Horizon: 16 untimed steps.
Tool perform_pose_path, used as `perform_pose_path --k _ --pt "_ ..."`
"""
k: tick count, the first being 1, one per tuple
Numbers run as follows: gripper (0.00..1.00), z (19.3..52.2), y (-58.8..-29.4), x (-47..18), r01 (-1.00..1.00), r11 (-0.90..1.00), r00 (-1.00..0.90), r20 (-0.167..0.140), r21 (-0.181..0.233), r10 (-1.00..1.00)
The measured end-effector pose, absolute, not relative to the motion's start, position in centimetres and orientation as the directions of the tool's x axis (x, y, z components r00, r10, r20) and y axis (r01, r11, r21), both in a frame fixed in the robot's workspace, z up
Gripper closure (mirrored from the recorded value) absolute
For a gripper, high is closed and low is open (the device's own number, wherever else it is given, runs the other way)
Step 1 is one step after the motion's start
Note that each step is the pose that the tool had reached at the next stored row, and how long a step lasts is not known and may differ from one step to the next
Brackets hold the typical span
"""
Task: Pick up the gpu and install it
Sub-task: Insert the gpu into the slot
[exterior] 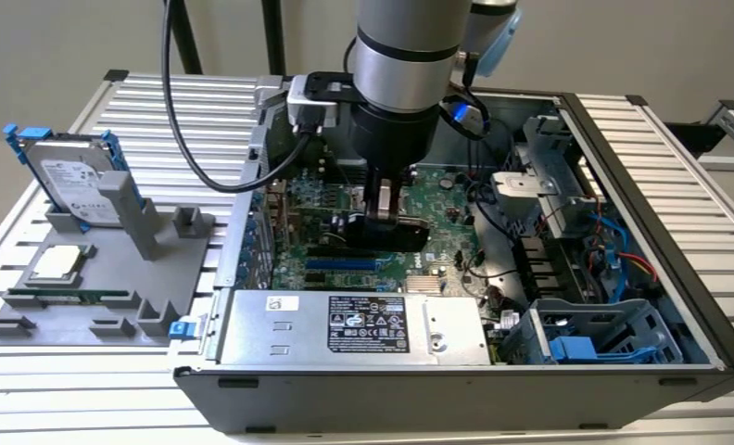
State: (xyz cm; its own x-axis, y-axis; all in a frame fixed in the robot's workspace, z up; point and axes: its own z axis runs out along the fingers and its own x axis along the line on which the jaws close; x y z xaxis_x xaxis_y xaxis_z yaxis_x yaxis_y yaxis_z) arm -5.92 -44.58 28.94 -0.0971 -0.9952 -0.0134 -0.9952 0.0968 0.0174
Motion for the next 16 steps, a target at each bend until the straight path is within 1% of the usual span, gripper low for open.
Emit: perform_pose_path --k 16 --pt "1.0 28.25 -44.58 -6.56 -0.995 0.097 -0.097 -0.013 0.017 -0.995"
